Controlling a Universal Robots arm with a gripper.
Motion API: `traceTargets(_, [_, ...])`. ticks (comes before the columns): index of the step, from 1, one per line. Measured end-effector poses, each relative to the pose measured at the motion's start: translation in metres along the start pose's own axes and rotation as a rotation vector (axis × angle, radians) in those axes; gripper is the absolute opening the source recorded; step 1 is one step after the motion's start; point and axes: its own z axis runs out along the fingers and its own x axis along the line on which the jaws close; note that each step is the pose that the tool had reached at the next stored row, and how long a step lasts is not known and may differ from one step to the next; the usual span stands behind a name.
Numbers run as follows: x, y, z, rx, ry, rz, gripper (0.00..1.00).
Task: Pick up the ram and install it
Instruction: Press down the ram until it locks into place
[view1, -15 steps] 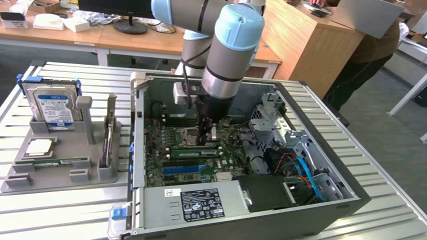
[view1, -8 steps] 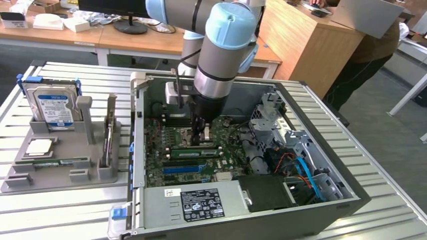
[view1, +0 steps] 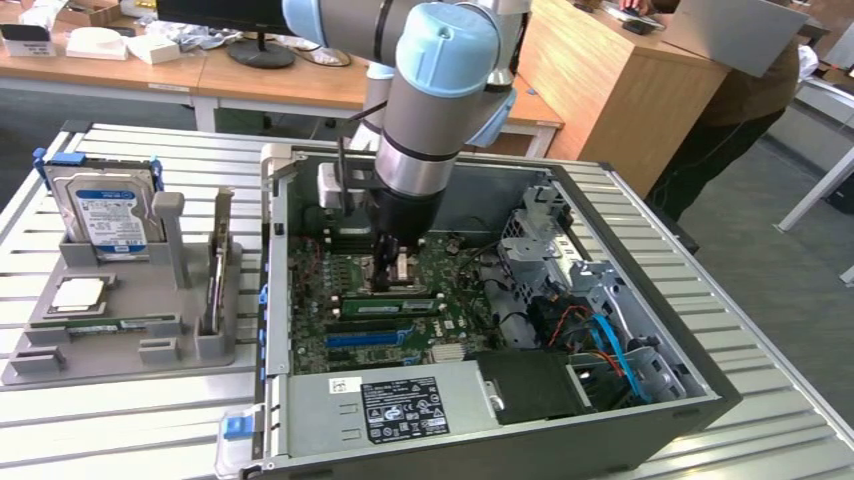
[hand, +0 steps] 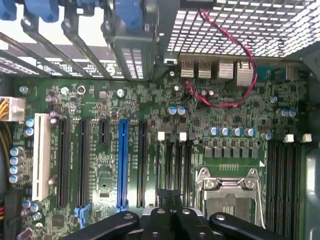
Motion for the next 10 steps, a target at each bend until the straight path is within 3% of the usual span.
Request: traceTargets(10, [0.0005, 0.003, 0.0, -0.0001, 0.0, 0.0, 0.1])
